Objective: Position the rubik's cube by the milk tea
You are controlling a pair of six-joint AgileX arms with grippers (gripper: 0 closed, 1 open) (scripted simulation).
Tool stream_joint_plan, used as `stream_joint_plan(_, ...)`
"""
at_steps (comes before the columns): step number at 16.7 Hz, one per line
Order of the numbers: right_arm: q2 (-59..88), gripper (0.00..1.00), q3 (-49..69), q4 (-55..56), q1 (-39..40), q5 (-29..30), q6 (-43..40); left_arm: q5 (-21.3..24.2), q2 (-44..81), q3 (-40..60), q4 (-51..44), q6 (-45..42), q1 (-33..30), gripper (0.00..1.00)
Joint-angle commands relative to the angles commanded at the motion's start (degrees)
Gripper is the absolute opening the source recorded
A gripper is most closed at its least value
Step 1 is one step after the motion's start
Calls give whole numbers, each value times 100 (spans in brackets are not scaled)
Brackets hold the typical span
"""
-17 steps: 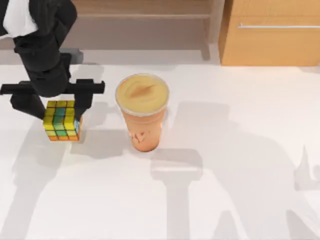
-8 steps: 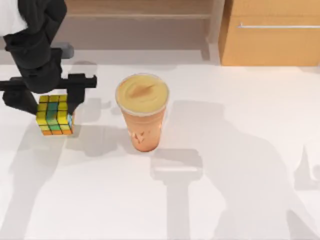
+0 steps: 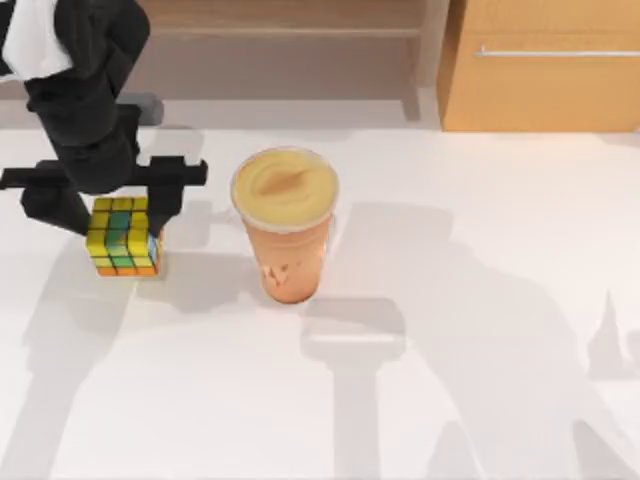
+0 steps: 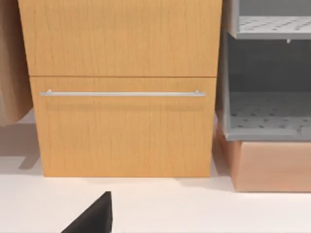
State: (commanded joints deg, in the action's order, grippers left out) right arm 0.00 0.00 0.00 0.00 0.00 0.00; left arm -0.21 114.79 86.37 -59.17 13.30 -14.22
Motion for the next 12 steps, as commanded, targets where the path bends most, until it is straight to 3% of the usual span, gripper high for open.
stream_joint_plan(7,0,100,0,0,0,0,0,30,141,-111,15,4,-63,0)
stream_joint_plan(12,0,100,0,0,0,0,0,30,141,-111,15,4,-63,38)
